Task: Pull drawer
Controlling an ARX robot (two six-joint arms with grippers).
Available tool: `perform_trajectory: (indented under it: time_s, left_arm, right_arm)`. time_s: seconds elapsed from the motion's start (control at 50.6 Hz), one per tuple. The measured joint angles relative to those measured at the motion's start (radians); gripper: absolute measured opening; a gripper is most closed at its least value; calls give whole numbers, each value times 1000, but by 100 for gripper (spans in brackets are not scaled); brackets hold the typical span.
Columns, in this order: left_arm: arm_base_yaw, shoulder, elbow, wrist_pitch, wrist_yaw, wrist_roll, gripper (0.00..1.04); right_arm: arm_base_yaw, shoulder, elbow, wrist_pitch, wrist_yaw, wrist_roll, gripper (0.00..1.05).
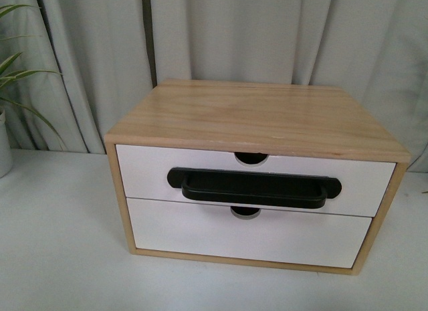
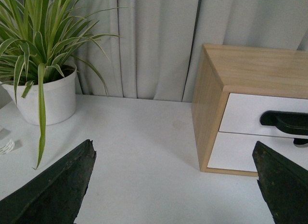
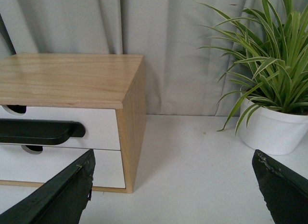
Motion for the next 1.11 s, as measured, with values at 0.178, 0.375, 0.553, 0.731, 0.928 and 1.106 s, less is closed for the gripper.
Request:
perform_trajectory:
  time_s: [0.178, 0.375, 0.553, 0.731, 0.928, 1.106]
  left_arm:
    - [0, 0, 0, 0, 0, 0, 99]
    - [0, 0, 0, 0, 0, 0, 99]
    - [0, 0, 0, 0, 0, 0, 99]
    - [0, 0, 0, 0, 0, 0, 99]
    - [0, 0, 0, 0, 0, 0, 99]
    - [0, 0, 0, 0, 0, 0, 99]
  right_arm:
    - [0, 0, 0, 0, 0, 0, 96]
    - [0, 0, 0, 0, 0, 0, 96]
    - [0, 0, 0, 0, 0, 0, 96]
    - [0, 0, 0, 0, 0, 0, 96]
    - [0, 0, 0, 0, 0, 0, 96]
    - [0, 0, 0, 0, 0, 0, 96]
